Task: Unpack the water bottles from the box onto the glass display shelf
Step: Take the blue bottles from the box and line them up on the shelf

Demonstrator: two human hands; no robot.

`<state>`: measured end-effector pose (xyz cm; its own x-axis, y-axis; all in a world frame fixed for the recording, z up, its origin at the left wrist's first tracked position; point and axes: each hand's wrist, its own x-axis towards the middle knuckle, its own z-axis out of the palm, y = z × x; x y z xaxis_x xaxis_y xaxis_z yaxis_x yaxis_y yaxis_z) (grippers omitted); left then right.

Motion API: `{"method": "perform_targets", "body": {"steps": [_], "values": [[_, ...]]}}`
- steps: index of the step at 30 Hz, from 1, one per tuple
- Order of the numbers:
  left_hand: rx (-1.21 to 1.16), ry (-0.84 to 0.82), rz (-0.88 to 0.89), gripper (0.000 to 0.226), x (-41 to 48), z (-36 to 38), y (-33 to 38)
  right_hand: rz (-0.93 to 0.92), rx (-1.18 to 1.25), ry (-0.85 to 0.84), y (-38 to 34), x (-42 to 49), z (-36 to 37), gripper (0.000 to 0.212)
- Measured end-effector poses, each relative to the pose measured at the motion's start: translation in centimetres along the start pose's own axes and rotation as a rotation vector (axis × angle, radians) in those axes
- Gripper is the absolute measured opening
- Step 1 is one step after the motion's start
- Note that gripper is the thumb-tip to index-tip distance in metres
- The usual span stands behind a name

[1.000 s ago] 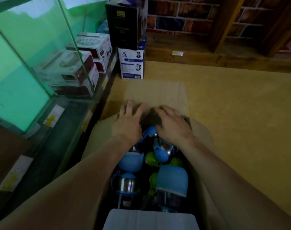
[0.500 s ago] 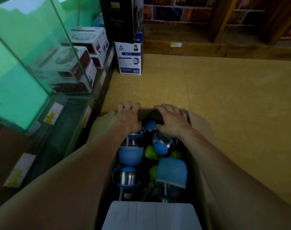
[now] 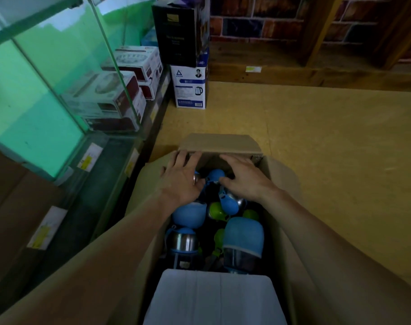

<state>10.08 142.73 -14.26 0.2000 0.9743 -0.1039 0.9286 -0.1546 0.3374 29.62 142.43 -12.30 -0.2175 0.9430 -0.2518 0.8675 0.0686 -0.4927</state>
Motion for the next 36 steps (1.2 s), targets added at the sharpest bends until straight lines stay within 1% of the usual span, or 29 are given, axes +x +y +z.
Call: {"method": "perform_targets", "body": {"steps": [4, 6, 9, 12, 16, 20, 22, 24, 27, 29, 30, 32, 36], "values": [[-0.127, 0.066, 0.005, 0.074, -4.2, -0.2, 0.4, -0.04, -0.065, -0.013, 0.0, -0.9, 0.1, 0.069], [-0.177, 0.042, 0.008, 0.073, -6.8, 0.6, -0.1, -0.062, -0.093, -0.031, -0.4, -1.4, 0.2, 0.067], [-0.164, 0.008, -0.008, 0.073, -8.3, 1.5, -0.9, -0.081, -0.146, -0.086, -1.3, -1.8, 0.8, 0.065], [-0.209, 0.096, 0.025, 0.066, -7.3, 0.6, 0.5, -0.095, -0.173, -0.105, -2.3, -2.3, 1.3, 0.062], [-0.199, 0.062, 0.054, 0.064, -6.7, 0.0, 1.6, -0.085, -0.139, -0.126, -3.7, -3.9, 2.3, 0.048], [-0.243, -0.006, -0.018, 0.064, -9.0, 0.2, 1.6, -0.048, -0.029, -0.14, -4.6, -6.7, 3.4, 0.05], [-0.27, -0.036, -0.036, 0.057, -10.9, 0.5, 1.6, -0.011, 0.008, -0.15, -5.1, -8.1, 3.9, 0.046], [-0.243, -0.057, -0.062, 0.047, -13.2, 1.2, 1.8, 0.043, 0.045, -0.153, -5.5, -9.6, 4.5, 0.04], [-0.218, -0.148, -0.124, 0.052, -17.0, 1.7, 2.4, 0.135, 0.059, -0.199, -5.9, -12.4, 5.4, 0.043], [-0.24, -0.23, -0.146, 0.051, -19.4, 1.7, 2.8, 0.159, 0.036, -0.234, -6.2, -14.6, 5.9, 0.046], [-0.259, -0.249, -0.158, 0.054, -20.3, 1.5, 3.1, 0.161, 0.022, -0.232, -6.4, -15.5, 6.0, 0.047], [-0.304, -0.224, -0.168, 0.063, -21.6, 1.4, 3.2, 0.174, -0.003, -0.209, -6.9, -17.0, 6.1, 0.048], [-0.345, -0.131, -0.122, 0.063, -22.4, 1.9, 2.6, 0.19, -0.078, -0.182, -7.5, -18.6, 6.6, 0.048]]}}
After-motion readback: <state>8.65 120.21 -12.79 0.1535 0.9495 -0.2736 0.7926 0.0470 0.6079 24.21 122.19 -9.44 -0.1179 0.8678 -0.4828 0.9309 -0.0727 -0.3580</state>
